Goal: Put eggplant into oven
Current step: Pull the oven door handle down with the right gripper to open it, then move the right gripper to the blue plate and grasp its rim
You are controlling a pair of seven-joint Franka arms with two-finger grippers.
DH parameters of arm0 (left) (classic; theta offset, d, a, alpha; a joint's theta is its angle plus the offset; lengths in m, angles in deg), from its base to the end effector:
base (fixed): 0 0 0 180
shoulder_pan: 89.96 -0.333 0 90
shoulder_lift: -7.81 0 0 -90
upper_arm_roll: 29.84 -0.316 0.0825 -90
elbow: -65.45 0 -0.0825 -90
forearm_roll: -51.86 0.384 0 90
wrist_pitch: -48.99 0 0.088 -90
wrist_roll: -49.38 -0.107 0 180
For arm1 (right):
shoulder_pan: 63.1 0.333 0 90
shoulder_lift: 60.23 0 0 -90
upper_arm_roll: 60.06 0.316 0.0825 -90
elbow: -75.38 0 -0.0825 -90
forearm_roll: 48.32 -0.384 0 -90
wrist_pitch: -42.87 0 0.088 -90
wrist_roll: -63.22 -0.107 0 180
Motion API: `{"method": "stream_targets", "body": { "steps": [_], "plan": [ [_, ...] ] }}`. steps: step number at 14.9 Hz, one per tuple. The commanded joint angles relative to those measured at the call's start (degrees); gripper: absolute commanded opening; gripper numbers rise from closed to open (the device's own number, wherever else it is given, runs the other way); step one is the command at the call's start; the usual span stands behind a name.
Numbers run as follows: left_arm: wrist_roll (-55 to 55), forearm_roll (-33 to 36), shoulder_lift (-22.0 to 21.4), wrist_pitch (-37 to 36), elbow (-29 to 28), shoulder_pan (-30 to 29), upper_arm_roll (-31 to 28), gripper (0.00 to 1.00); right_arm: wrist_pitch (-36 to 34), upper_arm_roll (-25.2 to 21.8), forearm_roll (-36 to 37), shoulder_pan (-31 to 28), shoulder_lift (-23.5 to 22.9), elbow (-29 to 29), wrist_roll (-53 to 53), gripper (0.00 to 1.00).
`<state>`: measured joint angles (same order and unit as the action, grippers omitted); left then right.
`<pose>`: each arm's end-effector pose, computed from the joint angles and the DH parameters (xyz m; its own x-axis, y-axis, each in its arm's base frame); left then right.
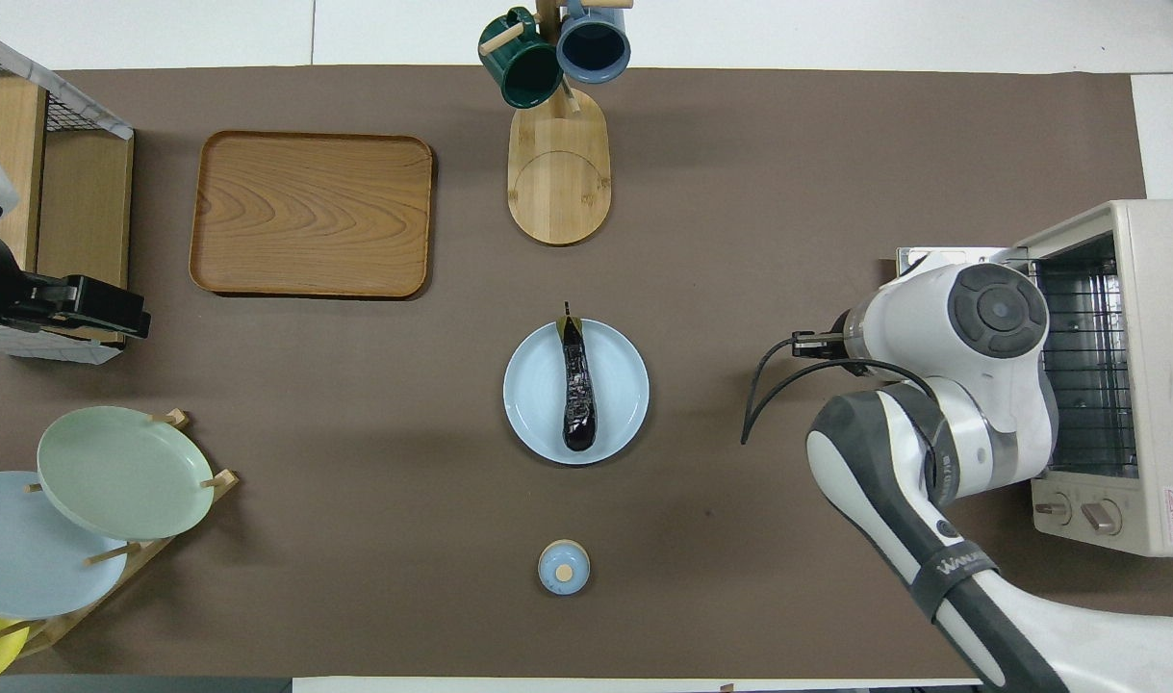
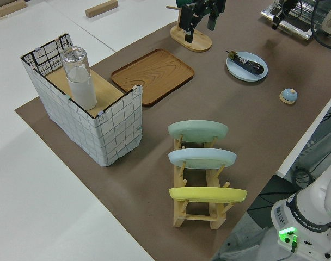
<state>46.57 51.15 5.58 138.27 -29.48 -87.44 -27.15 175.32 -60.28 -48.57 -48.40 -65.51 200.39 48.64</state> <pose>0.5367 -0.0508 0.6042 0.9885 -0.1394 -0.0591 -0.1388 -0.9902 0.0135 0.5320 0.1375 0.3511 0.9994 -0.0048 0.0357 -0.0044 -0.9999 -0.0124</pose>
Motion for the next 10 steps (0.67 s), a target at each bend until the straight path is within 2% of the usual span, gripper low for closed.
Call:
{"method": "stream_targets", "body": {
  "steps": [1, 2, 3, 4, 5, 6, 8, 10],
  "plan": [
    [-0.27, 0.71, -1.11, -0.60, -0.78, 0.11, -0.05, 1.00, -1.93, 2.06, -1.51, 4.89, 1.49, -3.52, -1.24, 0.77],
    [-0.27, 0.71, -1.20, -0.68, -0.87, 0.11, -0.14, 1.00, -3.06, 2.15, -1.59, 5.51, 0.71, -6.15, -0.98, 0.74],
    [-0.27, 0.71, -1.20, -0.77, -0.87, 0.02, -0.14, 1.00, -5.07, 2.59, -1.77, 5.87, -0.60, -9.31, -1.15, 0.75],
    [-0.27, 0.71, -1.37, -0.86, -1.13, 0.02, -0.14, 1.00, -7.44, 3.55, -2.46, 6.66, -2.01, -13.08, -1.67, 0.95],
    [-0.27, 0.71, -1.46, -1.03, -1.22, 0.02, -0.14, 1.00, -9.64, 4.34, -3.08, 7.62, -2.89, -16.42, -2.98, 1.00],
    [-0.27, 0.71, -1.46, -1.38, -1.04, -0.06, -0.14, 1.00, -12.88, 4.35, -2.82, 9.11, -3.59, -20.11, -5.61, 1.00],
    [-0.44, 0.71, -1.46, -1.39, -0.87, -0.15, -0.14, 1.00, -19.39, 4.35, -1.86, 12.71, -7.80, -29.34, -10.71, 1.00],
    [-0.44, 0.71, -1.38, -1.56, -0.60, -0.15, -0.14, 1.00, -19.95, 4.35, -0.89, 15.88, -12.63, -35.33, -15.45, 1.00]
  ]
}}
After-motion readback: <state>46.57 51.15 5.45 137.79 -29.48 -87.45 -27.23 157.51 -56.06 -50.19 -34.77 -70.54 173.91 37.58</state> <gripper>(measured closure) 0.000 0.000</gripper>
